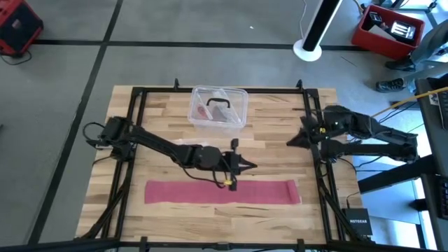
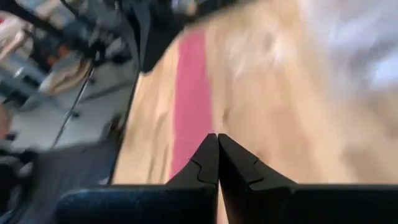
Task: Roll bandage
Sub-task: Roll the pink bandage
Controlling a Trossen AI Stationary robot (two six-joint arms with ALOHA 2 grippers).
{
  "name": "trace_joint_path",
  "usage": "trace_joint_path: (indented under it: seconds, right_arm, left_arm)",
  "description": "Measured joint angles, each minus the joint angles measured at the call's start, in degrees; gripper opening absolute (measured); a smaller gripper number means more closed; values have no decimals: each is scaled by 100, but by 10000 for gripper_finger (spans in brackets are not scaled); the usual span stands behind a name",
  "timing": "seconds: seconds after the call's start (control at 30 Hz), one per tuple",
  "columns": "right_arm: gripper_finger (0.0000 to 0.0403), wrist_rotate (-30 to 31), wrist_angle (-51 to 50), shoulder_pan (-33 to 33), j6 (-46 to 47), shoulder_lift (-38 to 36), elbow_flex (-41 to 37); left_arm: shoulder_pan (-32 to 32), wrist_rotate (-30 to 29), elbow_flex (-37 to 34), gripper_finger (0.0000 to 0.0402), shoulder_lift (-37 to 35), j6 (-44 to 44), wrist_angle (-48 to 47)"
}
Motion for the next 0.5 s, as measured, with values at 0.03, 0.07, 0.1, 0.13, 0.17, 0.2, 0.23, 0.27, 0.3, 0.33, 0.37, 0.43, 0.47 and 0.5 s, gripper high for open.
trace_joint_path:
  seconds: [0.03, 0.07, 0.1, 0.13, 0.17, 0.2, 0.23, 0.27, 0.3, 0.33, 0.37, 0.43, 0.47, 0.5]
  right_arm:
    - [7, -50, -174, 137, 181, 19, 0]
    - [7, -95, -349, 293, 374, 33, -13]
    - [7, -100, -525, 463, 568, 51, -31]
    - [7, -93, -648, 660, 755, 59, -52]
    - [7, -76, -773, 867, 941, 67, -62]
    - [7, -32, -865, 1079, 1146, 69, -83]
    - [7, 85, -971, 1283, 1355, 69, -86]
    - [7, 182, -1042, 1503, 1567, 68, -84]
    - [7, 280, -1073, 1712, 1763, 65, -85]
    - [7, 374, -1082, 1921, 1962, 64, -84]
    - [7, 423, -1123, 2134, 2157, 66, -84]
    - [7, 476, -1230, 2518, 2452, 68, -84]
    - [7, 543, -1261, 2699, 2575, 81, -84]
    - [7, 616, -1294, 2868, 2679, 118, -84]
  left_arm:
    - [2, 23, 155, 1, 155, -27, 4]
    - [4, 73, 297, 1, 312, -37, 3]
    - [4, 116, 433, 1, 471, -62, -4]
    - [4, 155, 556, 1, 630, -106, -21]
    - [4, 209, 678, 1, 784, -194, -42]
    - [4, 316, 806, 1, 935, -232, -49]
    - [6, 441, 932, 1, 1070, -249, -48]
    - [4, 518, 1065, 2, 1196, -267, -32]
    - [4, 558, 1218, 2, 1329, -316, -26]
    - [4, 572, 1365, 2, 1447, -368, -27]
    - [5, 591, 1512, 4, 1579, -437, -40]
    - [17, 597, 1843, 16, 1877, -579, -165]
    - [21, 601, 1994, 26, 2032, -661, -209]
    - [30, 597, 2173, 38, 2196, -700, -293]
